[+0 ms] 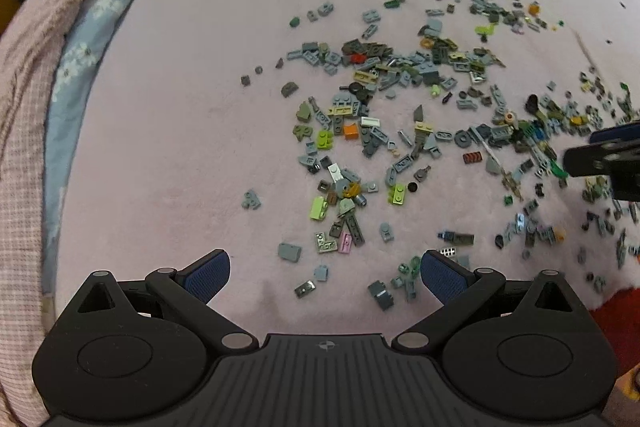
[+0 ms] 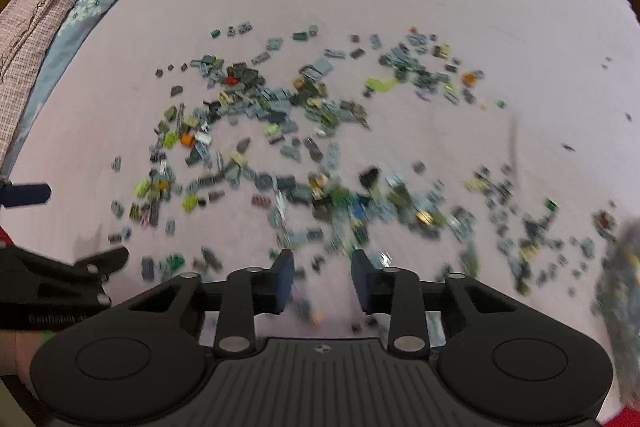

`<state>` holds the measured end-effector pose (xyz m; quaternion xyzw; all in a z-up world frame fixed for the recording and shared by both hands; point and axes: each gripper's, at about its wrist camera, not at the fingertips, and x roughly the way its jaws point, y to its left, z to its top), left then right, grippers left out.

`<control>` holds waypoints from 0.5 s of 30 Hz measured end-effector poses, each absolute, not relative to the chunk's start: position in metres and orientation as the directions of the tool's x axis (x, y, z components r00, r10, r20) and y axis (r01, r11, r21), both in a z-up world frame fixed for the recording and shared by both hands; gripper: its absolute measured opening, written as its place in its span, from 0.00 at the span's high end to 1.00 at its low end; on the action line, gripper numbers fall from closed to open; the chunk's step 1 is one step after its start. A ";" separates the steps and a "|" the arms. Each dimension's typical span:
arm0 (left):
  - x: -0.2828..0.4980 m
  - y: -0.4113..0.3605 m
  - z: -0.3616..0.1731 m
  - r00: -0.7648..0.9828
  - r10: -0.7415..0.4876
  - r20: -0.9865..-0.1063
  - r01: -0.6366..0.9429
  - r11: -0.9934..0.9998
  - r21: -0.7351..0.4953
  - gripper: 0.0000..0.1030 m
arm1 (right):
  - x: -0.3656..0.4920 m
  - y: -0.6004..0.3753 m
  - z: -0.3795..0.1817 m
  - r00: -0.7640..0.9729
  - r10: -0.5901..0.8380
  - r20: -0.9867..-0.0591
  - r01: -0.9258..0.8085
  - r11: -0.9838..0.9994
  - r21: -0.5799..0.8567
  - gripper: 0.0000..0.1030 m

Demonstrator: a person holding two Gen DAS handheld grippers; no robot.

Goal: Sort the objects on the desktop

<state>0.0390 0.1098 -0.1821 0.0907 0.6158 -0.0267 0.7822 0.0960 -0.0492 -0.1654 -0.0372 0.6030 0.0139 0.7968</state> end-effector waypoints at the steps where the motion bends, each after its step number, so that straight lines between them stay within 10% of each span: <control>1: 0.041 0.110 -0.184 0.234 0.065 -0.970 0.146 0.984 0.101 0.00 | 0.102 -0.048 -0.170 0.274 -0.011 -0.962 -0.071 0.997 -0.032 0.69; 15: 0.052 0.117 -0.203 0.184 0.049 -0.982 0.107 0.992 0.070 0.00 | 0.155 -0.024 -0.228 0.249 0.001 -0.969 -0.240 0.969 -0.061 0.68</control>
